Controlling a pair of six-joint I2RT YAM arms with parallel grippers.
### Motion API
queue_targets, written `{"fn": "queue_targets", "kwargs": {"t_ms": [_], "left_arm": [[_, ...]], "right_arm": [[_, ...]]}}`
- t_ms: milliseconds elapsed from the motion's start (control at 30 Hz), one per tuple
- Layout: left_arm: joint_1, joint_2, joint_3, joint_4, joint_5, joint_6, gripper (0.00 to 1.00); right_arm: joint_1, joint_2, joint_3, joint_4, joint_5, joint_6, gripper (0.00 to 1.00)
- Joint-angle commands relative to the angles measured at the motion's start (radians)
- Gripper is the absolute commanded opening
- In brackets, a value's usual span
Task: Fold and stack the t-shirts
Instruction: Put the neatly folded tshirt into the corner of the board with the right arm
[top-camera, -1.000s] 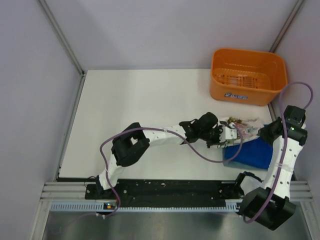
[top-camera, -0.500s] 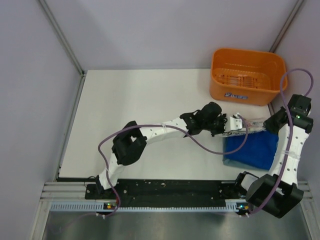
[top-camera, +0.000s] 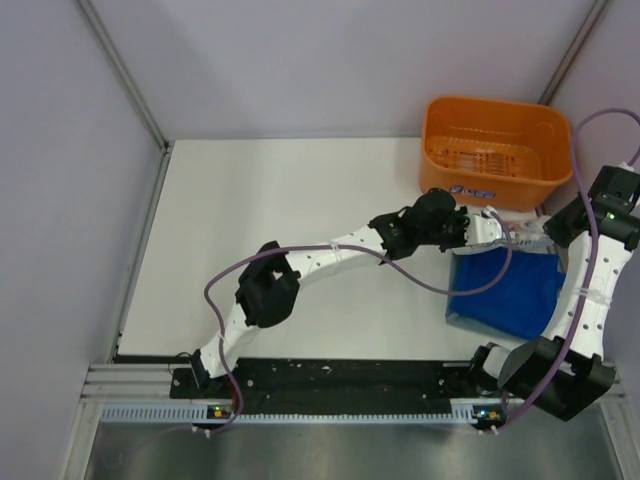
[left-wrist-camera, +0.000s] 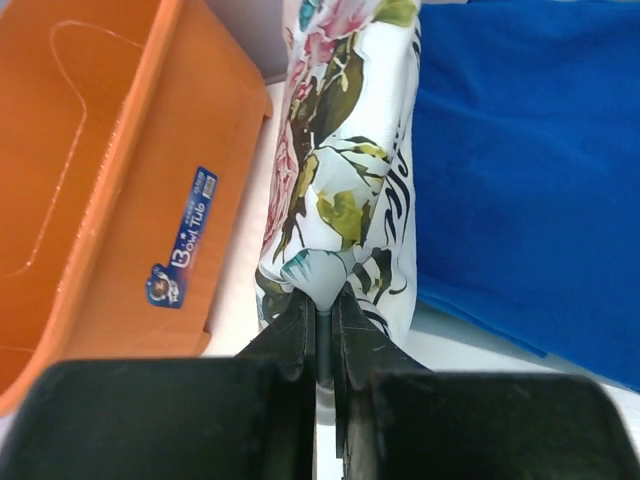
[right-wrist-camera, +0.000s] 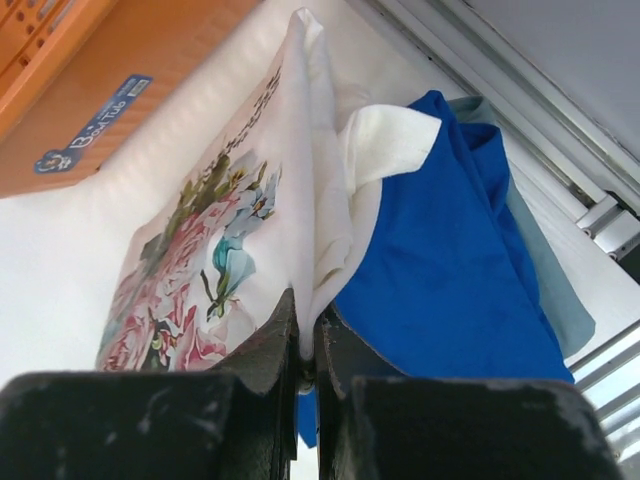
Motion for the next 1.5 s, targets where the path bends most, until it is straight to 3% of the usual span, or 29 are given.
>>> {"fn": "queue_targets", "kwargs": {"t_ms": [0, 167, 467, 600, 667, 767, 1000, 1133, 1167, 1200, 1233, 1300, 1367, 1433, 1467], "left_arm": [[0.016, 0.000, 0.055, 0.070, -0.043, 0.040, 0.00], [0.014, -0.004, 0.073, 0.035, 0.041, 0.055, 0.00], [-0.013, -0.032, 0.033, -0.099, 0.258, 0.087, 0.00], [-0.018, -0.047, -0.036, -0.159, 0.359, 0.127, 0.00], [-0.024, -0.052, -0.065, -0.154, 0.387, 0.127, 0.00], [-0.041, -0.055, -0.085, -0.179, 0.436, 0.143, 0.00], [-0.065, -0.061, -0.134, -0.194, 0.477, 0.176, 0.00], [-0.065, -0.067, -0.157, -0.234, 0.522, 0.241, 0.00], [-0.067, -0.069, -0.160, -0.251, 0.540, 0.261, 0.00], [-0.068, -0.070, -0.160, -0.269, 0.561, 0.277, 0.00], [-0.070, -0.073, -0.160, -0.287, 0.578, 0.303, 0.14], [-0.076, -0.078, -0.157, -0.321, 0.604, 0.325, 0.54], [-0.078, -0.081, -0.137, -0.391, 0.646, 0.363, 0.87], [-0.078, -0.087, -0.090, -0.515, 0.712, 0.443, 0.99], [-0.078, -0.090, -0.062, -0.587, 0.739, 0.477, 0.99]], "right_arm": [[-0.019, -0.011, 0.050, 0.051, 0.124, -0.035, 0.00], [-0.024, -0.082, 0.047, 0.006, 0.253, -0.056, 0.00], [-0.028, -0.140, -0.099, 0.009, 0.255, -0.214, 0.00], [-0.022, -0.169, -0.199, 0.031, 0.325, -0.334, 0.00], [-0.021, -0.169, -0.263, 0.060, 0.426, -0.394, 0.00], [-0.025, -0.168, -0.262, 0.068, 0.353, -0.460, 0.00], [-0.034, -0.154, -0.263, 0.041, 0.433, -0.500, 0.00], [-0.033, -0.200, -0.329, 0.061, 0.543, -0.561, 0.16], [-0.033, -0.214, -0.344, 0.069, 0.583, -0.564, 0.24], [-0.034, -0.230, -0.360, 0.078, 0.626, -0.567, 0.37], [-0.033, -0.247, -0.377, 0.095, 0.682, -0.573, 0.51], [-0.039, -0.295, -0.420, 0.153, 0.776, -0.604, 0.69], [-0.057, -0.341, -0.446, 0.216, 0.813, -0.650, 0.73], [-0.062, -0.378, -0.440, 0.271, 0.810, -0.676, 0.74], [-0.057, -0.385, -0.423, 0.276, 0.777, -0.670, 0.74]]}}
